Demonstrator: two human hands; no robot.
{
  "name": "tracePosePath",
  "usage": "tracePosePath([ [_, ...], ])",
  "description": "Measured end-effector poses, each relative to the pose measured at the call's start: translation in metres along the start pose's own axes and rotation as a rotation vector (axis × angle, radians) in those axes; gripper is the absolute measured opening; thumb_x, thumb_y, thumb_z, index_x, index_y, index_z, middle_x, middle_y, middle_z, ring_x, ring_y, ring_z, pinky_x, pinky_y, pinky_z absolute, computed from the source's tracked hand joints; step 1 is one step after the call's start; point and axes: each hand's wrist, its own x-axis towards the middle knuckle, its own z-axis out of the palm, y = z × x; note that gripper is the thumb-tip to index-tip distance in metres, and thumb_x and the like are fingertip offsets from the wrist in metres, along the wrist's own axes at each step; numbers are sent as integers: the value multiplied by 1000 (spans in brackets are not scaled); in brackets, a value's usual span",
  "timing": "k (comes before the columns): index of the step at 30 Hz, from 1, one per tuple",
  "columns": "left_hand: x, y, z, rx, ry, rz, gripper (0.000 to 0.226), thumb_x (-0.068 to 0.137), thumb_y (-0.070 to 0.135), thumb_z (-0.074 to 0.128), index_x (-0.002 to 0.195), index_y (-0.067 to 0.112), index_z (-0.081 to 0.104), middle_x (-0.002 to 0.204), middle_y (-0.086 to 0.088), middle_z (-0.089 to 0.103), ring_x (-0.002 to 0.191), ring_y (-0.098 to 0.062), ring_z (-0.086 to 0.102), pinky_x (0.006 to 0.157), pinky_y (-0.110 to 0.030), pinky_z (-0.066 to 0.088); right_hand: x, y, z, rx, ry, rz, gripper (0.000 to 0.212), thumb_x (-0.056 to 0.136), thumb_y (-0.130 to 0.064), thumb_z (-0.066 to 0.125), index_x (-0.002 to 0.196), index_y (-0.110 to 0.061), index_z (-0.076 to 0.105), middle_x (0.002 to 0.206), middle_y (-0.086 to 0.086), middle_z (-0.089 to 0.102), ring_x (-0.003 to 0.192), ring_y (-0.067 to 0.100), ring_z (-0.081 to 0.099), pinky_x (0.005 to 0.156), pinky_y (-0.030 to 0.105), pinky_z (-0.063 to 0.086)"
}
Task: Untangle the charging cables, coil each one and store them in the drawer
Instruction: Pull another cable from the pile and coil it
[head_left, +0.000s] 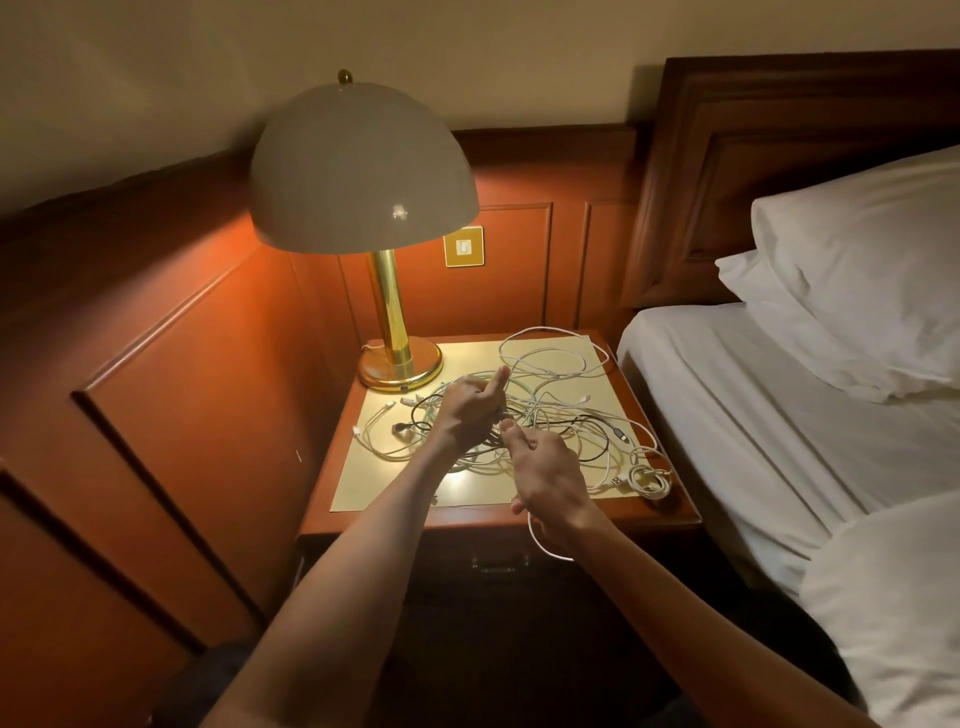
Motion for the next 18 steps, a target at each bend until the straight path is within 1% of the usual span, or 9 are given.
tracePosePath([
  [2,1,-4,-1,-12,-5,17,58,100,39,51,50,11,57,44,3,52,37,-5,46,49,-22,36,-2,1,-6,37,-34,6,45,106,-39,40,125,-4,61,62,10,52,45,13,52,40,21,48],
  [4,0,-7,-6,-18,-35,15,59,99,44,52,47,16,56,43,3,52,38,-8,45,47,-23,34,0,2,-13,119,-99,50,45,105,-41,43,126,-6,61,61,1,41,50,11,51,43,25,52],
  [6,2,-16,-10,-2,-81,2,60,97,49,53,44,20,56,45,0,51,39,-12,43,48,-24,33,-1,3,-13,103,-130,74,45,104,-42,44,125,-6,62,86,8,63,64,20,62,46,27,55],
  [8,2,-17,-12,-7,-69,-7,60,97,49,52,45,19,55,45,1,50,40,-12,43,51,-26,34,-4,3,-10,31,-117,19,44,105,-42,43,121,-7,64,118,26,63,72,32,71,46,27,56],
  [9,3,-16,-10,-9,-63,0,60,98,48,51,46,17,56,44,2,50,40,-12,43,52,-27,35,-4,4,-10,3,-118,-10,44,105,-43,43,119,-7,64,121,29,61,69,31,73,47,31,57],
  [12,-1,-5,0,-16,-104,-31,57,98,48,52,53,13,58,45,3,52,40,-12,44,51,-27,36,0,6,-28,-66,-132,9,45,105,-44,40,118,-7,62,97,24,66,50,16,66,46,30,55],
  [14,-6,8,10,70,-180,-40,57,100,48,47,57,12,59,51,2,54,45,-13,46,52,-26,36,7,13,-48,-202,-93,55,42,105,-44,40,111,-9,63,75,7,60,53,12,63,52,32,57],
  [16,-8,23,25,241,-234,25,60,103,48,39,64,11,67,58,3,58,52,-12,50,53,-25,37,14,22,-70,-264,-21,74,26,103,-38,48,108,-14,59,84,5,63,65,18,67,53,35,59],
  [18,-6,38,45,335,-252,113,61,104,47,33,76,12,74,65,6,61,56,-12,53,50,-22,38,19,29,-90,-165,39,43,14,100,-27,57,112,-19,56,92,8,67,63,21,71,47,32,58],
])
